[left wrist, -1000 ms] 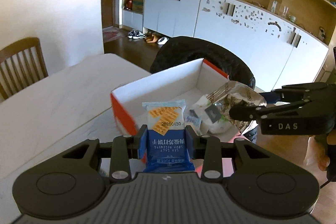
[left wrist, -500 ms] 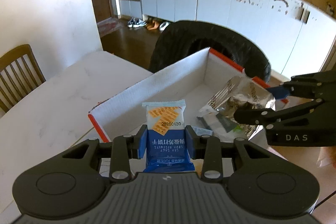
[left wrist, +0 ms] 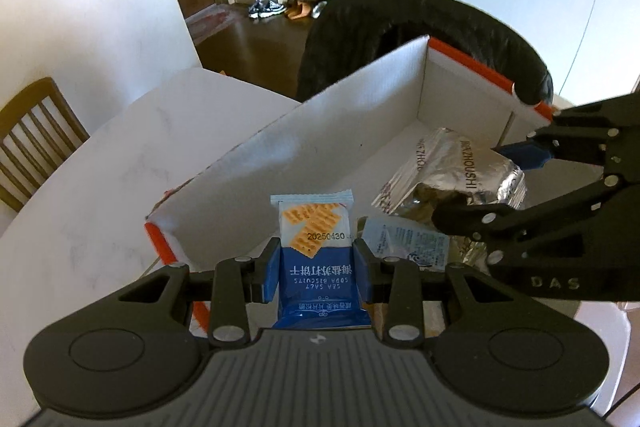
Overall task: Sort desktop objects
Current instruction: 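Carry the cracker packet with left tool while right tool carries the foil bag into the shoebox, then open left tool to drop the cracker packet while right tool releases the foil bag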
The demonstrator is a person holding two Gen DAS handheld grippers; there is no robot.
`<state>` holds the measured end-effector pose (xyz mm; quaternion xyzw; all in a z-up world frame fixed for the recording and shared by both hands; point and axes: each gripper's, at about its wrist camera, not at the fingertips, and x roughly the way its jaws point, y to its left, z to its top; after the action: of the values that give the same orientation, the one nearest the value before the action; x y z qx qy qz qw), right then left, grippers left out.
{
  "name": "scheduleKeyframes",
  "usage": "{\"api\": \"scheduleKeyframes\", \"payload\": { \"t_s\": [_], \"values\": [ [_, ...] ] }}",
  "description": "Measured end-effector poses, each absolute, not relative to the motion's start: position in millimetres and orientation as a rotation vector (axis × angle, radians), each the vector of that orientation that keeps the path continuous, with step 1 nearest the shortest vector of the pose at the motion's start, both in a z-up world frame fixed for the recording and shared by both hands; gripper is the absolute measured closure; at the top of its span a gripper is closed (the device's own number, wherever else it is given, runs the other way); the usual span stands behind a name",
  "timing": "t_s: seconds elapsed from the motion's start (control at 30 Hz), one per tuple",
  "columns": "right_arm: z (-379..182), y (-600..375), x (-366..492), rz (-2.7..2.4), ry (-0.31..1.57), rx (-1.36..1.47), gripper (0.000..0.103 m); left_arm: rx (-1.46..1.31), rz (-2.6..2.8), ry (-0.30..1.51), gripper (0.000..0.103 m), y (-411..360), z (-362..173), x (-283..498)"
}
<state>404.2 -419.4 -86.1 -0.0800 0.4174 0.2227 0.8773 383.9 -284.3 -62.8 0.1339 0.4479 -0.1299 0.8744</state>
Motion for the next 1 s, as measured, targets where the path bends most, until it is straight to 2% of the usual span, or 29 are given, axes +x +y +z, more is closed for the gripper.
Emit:
{"api": "scheduleKeyframes", "payload": {
  "t_s": [0.63, 0.77, 0.83, 0.87, 0.9, 0.93, 1.0],
  "values": [
    [-110, -416, 403, 0.472, 0.912, -0.256, 0.050, 0.213, -0.256, 1.087, 0.066, -283, -87, 411],
    [-110, -417, 402, 0.474, 0.916, -0.258, 0.047, 0.216, -0.260, 1.073, 0.056, -285, -86, 408],
    [-110, -419, 401, 0.476, 0.912, -0.256, 0.039, 0.221, -0.264, 1.062, 0.050, -288, -86, 407],
    [-109, -420, 400, 0.475, 0.905, -0.254, 0.037, 0.223, -0.261, 1.053, 0.046, -289, -84, 406],
    [-109, -420, 399, 0.476, 0.900, -0.254, 0.036, 0.223, -0.259, 1.045, 0.037, -289, -83, 405],
    [-108, -420, 398, 0.476, 0.896, -0.259, 0.035, 0.221, -0.252, 1.034, 0.034, -290, -81, 404],
    [-105, -421, 398, 0.472, 0.886, -0.264, 0.034, 0.209, -0.250, 1.014, 0.032, -288, -78, 403]
  ]
}}
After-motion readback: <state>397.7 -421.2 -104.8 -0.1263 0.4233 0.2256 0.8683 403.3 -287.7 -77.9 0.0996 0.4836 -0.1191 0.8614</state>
